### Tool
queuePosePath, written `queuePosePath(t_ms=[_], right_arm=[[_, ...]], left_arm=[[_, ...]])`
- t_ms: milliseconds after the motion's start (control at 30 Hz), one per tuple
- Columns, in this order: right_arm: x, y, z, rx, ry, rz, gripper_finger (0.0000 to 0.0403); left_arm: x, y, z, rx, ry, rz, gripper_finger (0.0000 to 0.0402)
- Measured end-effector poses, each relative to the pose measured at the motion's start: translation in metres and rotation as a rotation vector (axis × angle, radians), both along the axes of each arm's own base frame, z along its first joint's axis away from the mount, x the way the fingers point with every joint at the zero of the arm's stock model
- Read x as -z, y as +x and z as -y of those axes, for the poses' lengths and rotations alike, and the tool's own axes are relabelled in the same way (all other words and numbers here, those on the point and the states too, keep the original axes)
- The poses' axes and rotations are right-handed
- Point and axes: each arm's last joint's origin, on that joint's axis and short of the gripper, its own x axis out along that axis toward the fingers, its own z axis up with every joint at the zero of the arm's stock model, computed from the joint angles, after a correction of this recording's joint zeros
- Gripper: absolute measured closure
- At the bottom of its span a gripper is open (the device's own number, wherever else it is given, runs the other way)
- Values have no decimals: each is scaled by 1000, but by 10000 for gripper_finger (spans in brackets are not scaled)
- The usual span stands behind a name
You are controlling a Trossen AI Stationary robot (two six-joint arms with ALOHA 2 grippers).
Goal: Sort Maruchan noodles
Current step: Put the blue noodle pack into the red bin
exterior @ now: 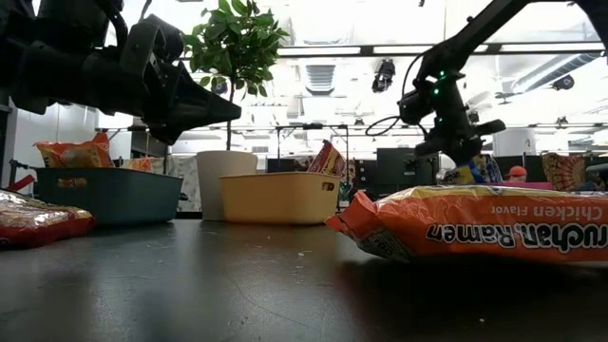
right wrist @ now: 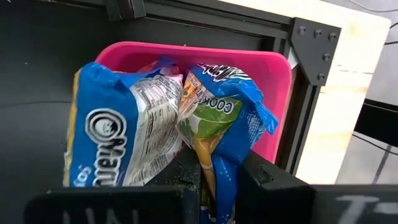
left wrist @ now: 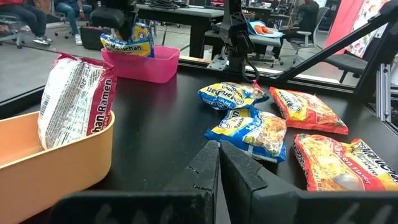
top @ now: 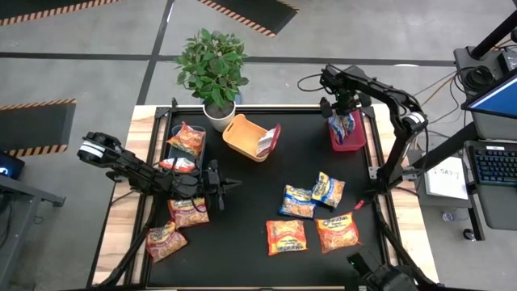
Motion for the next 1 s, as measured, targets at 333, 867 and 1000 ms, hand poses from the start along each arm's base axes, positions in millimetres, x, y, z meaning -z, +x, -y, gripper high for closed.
queuePosePath(t_ms=[333, 867, 1000], right_arm=[[3, 0, 2, -18, -13, -44, 318], [0, -7, -1, -52, -2, -143, 253], [0, -7, -1, -54, -1, -143, 258]], left_arm=[[0, 0, 0, 0, -1, 1, 402], [0, 0, 0, 0, -4, -1, 402], [0, 0, 0, -1, -3, -1, 402]])
